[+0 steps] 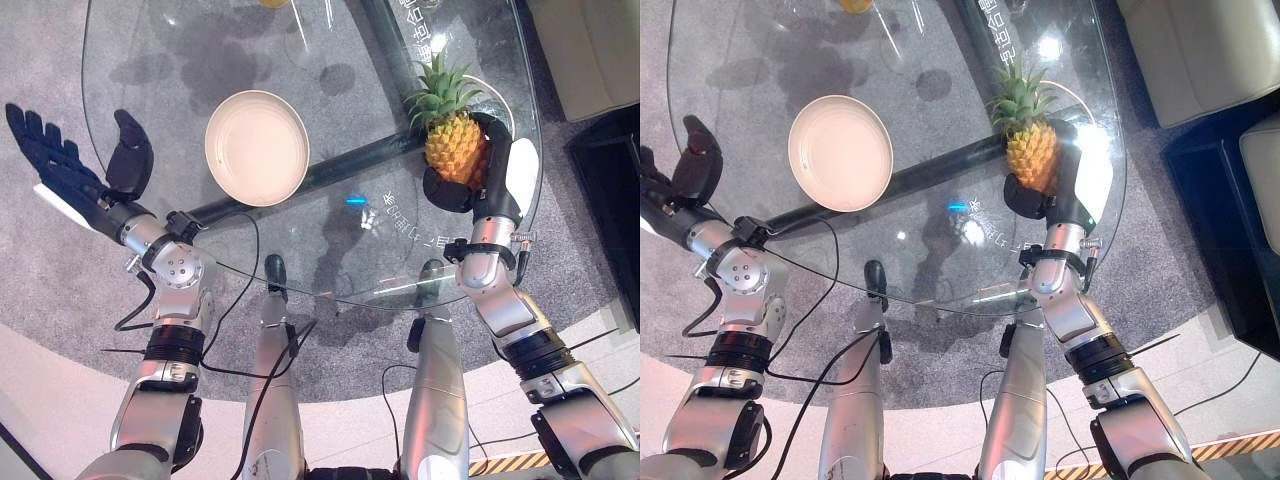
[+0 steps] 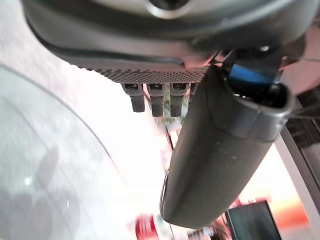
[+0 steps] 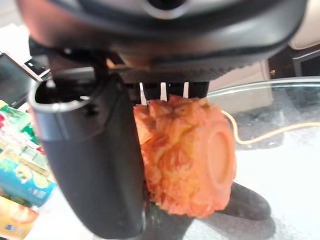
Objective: Pick up the fruit to the plate
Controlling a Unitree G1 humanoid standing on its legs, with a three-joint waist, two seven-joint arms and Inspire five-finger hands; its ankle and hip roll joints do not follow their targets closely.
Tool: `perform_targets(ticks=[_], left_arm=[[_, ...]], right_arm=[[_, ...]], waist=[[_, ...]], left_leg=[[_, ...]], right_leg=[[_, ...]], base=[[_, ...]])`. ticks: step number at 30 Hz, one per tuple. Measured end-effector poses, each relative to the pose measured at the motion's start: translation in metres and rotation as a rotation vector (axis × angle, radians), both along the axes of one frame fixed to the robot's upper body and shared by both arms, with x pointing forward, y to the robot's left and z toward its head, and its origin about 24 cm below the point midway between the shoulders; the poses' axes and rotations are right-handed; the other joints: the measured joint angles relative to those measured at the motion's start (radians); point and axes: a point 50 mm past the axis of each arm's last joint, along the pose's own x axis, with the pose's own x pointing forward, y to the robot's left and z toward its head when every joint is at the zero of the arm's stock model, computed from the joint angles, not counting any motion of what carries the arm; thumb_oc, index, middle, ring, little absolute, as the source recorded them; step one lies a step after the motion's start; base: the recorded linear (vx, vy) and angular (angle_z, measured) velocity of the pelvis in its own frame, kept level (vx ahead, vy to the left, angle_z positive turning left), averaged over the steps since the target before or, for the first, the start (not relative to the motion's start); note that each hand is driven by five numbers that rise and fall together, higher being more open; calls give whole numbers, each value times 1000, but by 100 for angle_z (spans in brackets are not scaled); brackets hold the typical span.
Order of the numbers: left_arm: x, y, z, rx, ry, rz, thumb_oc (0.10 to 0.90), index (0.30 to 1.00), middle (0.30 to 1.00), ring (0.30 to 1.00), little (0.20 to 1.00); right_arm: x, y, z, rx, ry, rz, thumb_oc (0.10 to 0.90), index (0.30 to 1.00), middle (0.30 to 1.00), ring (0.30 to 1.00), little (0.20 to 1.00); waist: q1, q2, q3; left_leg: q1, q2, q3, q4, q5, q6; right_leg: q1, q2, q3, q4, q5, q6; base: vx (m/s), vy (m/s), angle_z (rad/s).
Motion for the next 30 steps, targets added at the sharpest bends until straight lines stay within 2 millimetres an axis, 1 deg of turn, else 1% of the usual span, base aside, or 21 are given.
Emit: perform_targets(ticks=[6,14,17,23,27,30], left_arm=[[5,-16,5,82,-3,-146,800,900,900,900,900],[11,-33,12,93,-3,-389,800,900,900,900,900],[17,-43,11,62,18,-519,800,900,900,900,900],[25,-64,7,7,53,-715,800,900,900,900,900],[29,-77,2,-74,60,-848,800,900,900,900,900],[30,-87,-3,-92,91,-916,800,900,900,900,900]], right_arm=[[-1,3,4,-22,-27,20,100,300,300,300,200],[-2,6,10,-31,-60,47,100,300,300,300,200],[-4,10,16,-39,-95,67,100,300,300,300,200],[-3,17,31,-61,-149,107,100,300,300,300,200],[-3,19,34,-62,-161,124,100,300,300,300,200],[-3,20,34,-68,-161,134,100,300,300,300,200]], waist=[[1,0,0],[1,0,0],[1,0,0],[1,0,0],[0,0,0],[0,0,0]], left_leg=[[1,0,1,0,0,0],[5,-2,5,1,0,0],[8,-3,5,1,0,0],[10,-4,6,1,1,0],[12,-5,6,1,1,0],[12,-5,6,1,2,1]], right_leg=[[0,0,1,1,0,0],[1,-2,4,2,0,1],[4,-3,5,2,1,1],[6,-4,5,3,1,1],[7,-6,5,3,1,2],[8,-6,5,3,1,2]], base=[[0,0,0],[0,0,0],[0,0,0],[0,0,0],[0,0,0],[0,0,0]])
